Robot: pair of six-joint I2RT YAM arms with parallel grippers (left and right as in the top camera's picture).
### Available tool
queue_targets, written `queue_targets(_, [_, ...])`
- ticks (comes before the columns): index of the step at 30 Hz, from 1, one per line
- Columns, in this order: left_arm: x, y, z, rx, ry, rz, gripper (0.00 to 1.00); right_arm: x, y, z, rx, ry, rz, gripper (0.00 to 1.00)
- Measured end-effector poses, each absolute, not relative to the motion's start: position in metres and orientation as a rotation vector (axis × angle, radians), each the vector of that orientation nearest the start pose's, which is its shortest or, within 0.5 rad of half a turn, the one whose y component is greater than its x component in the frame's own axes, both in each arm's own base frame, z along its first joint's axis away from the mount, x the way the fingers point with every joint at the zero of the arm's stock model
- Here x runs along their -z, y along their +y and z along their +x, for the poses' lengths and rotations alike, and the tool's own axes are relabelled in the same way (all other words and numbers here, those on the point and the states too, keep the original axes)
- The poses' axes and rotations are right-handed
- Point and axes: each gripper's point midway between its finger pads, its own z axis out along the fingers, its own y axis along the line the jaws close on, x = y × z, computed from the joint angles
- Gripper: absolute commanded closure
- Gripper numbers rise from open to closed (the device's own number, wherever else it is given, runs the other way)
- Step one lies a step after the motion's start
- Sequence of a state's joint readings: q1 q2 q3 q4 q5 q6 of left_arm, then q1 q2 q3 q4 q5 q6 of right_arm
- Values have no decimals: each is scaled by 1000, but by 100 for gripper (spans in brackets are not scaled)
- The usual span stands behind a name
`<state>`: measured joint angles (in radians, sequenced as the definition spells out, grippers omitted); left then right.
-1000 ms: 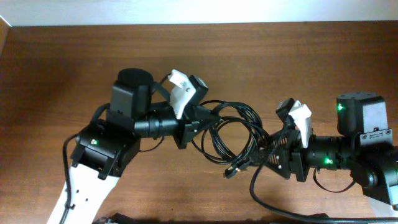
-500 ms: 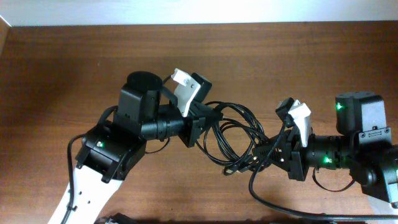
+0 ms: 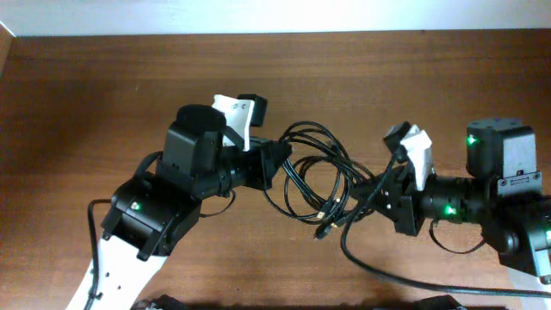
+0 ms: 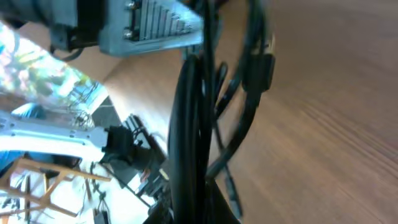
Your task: Untangle cables
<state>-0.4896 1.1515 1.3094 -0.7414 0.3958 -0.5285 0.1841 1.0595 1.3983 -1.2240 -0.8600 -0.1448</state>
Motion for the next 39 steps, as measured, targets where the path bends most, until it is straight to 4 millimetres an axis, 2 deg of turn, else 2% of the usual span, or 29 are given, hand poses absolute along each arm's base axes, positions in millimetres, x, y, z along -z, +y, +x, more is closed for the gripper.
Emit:
queue_targets(3, [-326, -210, 267, 964, 2273, 159, 100, -340, 164, 209, -1005, 2197, -637, 96])
queue_targets(6, [-327, -203, 264, 933, 2273, 135, 100, -341, 162, 215, -991, 2213, -580, 96])
queue_targets(11, [-330, -197, 260, 911, 2265, 123, 100, -331, 148, 231, -904, 2323, -320, 96])
queue_targets(12, [-329, -195, 261, 898, 2266, 109, 100, -326, 138, 236, -850, 2364, -197, 96])
queue_targets(14, [-331, -187, 265, 866, 2252, 58, 100, -321, 127, 243, -793, 2390, -68, 90])
queue_targets(16, [-333, -182, 267, 837, 2241, 34, 100, -315, 115, 247, -725, 2413, 36, 88])
queue_targets(20, [-331, -167, 275, 756, 2230, -28, 100, -308, 102, 245, -642, 2443, 96, 87])
queue_targets(23, [-331, -164, 277, 724, 2224, -14, 100, -306, 99, 244, -626, 2451, 103, 71])
queue_targets(25, [-332, -167, 275, 702, 2211, 88, 100, -307, 105, 240, -628, 2445, -28, 54])
queue_targets(26, [-333, -170, 274, 704, 2201, 151, 100, -308, 112, 236, -652, 2433, -150, 45])
queue_targets(28, [-341, -186, 266, 730, 2131, 385, 100, -310, 123, 227, -695, 2401, -340, 34])
queue_targets(29, [-345, -194, 260, 755, 2089, 501, 100, -310, 128, 222, -716, 2390, -411, 23])
queue_targets(31, [-356, -215, 239, 845, 1953, 780, 100, -311, 137, 210, -761, 2347, -592, 19])
queue_targets(33, [-369, -226, 230, 898, 1838, 893, 100, -311, 142, 200, -783, 2315, -707, 17])
queue_targets(39, [-399, -243, 208, 1018, 1605, 1061, 100, -312, 146, 196, -792, 2266, -801, 16])
